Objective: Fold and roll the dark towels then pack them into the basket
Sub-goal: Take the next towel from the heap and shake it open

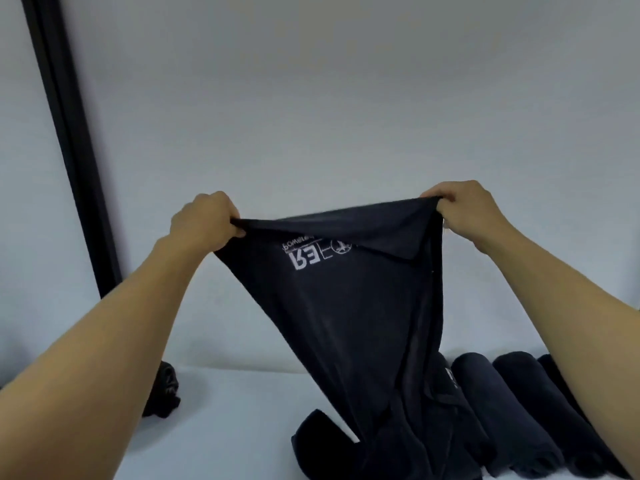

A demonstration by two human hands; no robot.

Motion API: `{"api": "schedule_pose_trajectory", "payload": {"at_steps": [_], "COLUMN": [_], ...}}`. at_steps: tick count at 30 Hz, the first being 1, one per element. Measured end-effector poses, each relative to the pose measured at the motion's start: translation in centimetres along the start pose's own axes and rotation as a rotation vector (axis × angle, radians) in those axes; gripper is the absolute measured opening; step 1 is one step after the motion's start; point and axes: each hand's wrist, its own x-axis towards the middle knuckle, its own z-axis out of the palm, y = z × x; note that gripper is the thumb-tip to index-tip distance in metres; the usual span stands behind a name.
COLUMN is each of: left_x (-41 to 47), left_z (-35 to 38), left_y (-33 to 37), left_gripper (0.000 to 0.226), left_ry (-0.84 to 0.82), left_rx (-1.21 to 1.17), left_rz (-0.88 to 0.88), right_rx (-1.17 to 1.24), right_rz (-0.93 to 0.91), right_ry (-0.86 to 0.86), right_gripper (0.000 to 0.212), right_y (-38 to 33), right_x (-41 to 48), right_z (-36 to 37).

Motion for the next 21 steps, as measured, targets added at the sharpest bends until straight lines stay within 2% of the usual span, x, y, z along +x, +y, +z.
{"api": "schedule_pose_trajectory", "payload": {"at_steps": [2,3,5,7,9,13,17,21], "left_x": [1.8,2.6,4.5,6.1,7.3,7.6,6.4,1.5], "left_z": [-0.7,-1.4,-3.5,-6.3,-9.2,-14.0,-16.8,-17.0], "left_y": [0.2,0.6,1.6,2.8,3.8,4.9,4.5,4.1], "left_gripper": [0.015,0.023,0.032,0.030,0.035,0.045,0.039,0.025], "left_ry": [0.228,0.307,0.389,0.453,0.531,0.678,0.788,0.903], "left_rx": [-0.015,-0.117,-0.532,-0.995,-1.244,-1.246,-1.244,-1.128], "left_rz": [-0.110,-0.146,-0.176,-0.152,-0.075,0.112,0.202,0.292], "right_rx": [0.181,0.297,0.570,0.811,0.939,0.995,1.003,0.814], "right_rz": [0.121,0.162,0.197,0.169,0.102,-0.021,-0.169,-0.297], "right_ry": [0.016,0.024,0.031,0.044,0.067,0.114,0.154,0.220], "right_gripper": [0.036,0.032,0.026,0.021,0.017,0.011,0.027,0.042], "right_y": [-0.7,-1.5,-3.7,-6.3,-8.6,-11.4,-12.5,-12.5], "right_x": [2.4,3.5,5.5,6.9,8.0,9.0,7.4,2.4], "right_z": [0.6,0.7,0.5,-0.3,-1.2,-3.1,-4.7,-5.7]}}
